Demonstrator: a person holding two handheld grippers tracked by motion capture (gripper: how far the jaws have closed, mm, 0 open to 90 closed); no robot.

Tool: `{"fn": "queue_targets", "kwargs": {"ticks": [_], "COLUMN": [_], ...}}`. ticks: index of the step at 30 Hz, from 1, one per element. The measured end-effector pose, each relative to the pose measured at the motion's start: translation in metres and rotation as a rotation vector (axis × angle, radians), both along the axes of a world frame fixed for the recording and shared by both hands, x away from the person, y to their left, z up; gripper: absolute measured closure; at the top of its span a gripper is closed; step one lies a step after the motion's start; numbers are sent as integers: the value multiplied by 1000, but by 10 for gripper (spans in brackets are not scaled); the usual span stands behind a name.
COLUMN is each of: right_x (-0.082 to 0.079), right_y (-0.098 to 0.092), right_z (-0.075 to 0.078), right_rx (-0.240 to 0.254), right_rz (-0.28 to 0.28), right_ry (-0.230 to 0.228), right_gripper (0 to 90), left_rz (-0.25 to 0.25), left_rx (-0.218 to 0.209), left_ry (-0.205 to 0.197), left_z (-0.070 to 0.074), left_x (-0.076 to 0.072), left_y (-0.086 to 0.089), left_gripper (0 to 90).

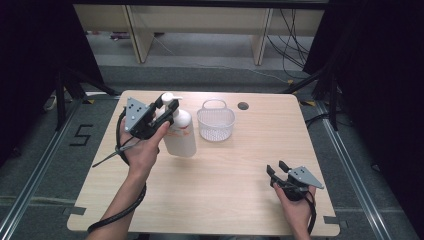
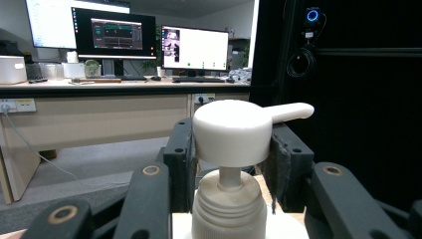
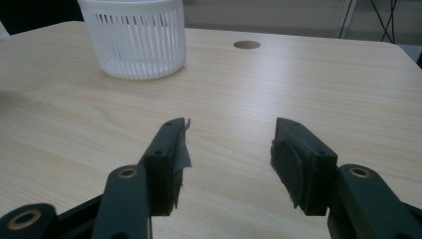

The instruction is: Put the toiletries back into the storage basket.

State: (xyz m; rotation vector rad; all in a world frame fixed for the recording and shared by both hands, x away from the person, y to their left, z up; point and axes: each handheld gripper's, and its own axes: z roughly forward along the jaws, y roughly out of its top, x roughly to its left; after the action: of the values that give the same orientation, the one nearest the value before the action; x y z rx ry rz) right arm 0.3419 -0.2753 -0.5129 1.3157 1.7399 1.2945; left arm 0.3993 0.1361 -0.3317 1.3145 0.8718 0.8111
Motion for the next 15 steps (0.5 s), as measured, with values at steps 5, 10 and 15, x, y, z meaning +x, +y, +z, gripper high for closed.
{"fn": "queue_targets", "kwargs": {"ticks": [5, 10, 15], "right_x": [1, 2, 3], "right_y": [-1, -2, -3], "right_z": [0, -1, -1], "right_rx": [-17, -20, -43], "right_rz": [10, 11, 14], "right_ry": [-13, -17, -28], "right_gripper": [476, 476, 476], "left_rz": [-2, 0, -4], "left_rx": [-10, -5, -11], "left_ry": [-1, -8, -8], "left_z": [2, 4, 6], "left_x": [3, 4, 6], "left_y": [-1, -3, -4], "left_gripper": [595, 595, 595]}}
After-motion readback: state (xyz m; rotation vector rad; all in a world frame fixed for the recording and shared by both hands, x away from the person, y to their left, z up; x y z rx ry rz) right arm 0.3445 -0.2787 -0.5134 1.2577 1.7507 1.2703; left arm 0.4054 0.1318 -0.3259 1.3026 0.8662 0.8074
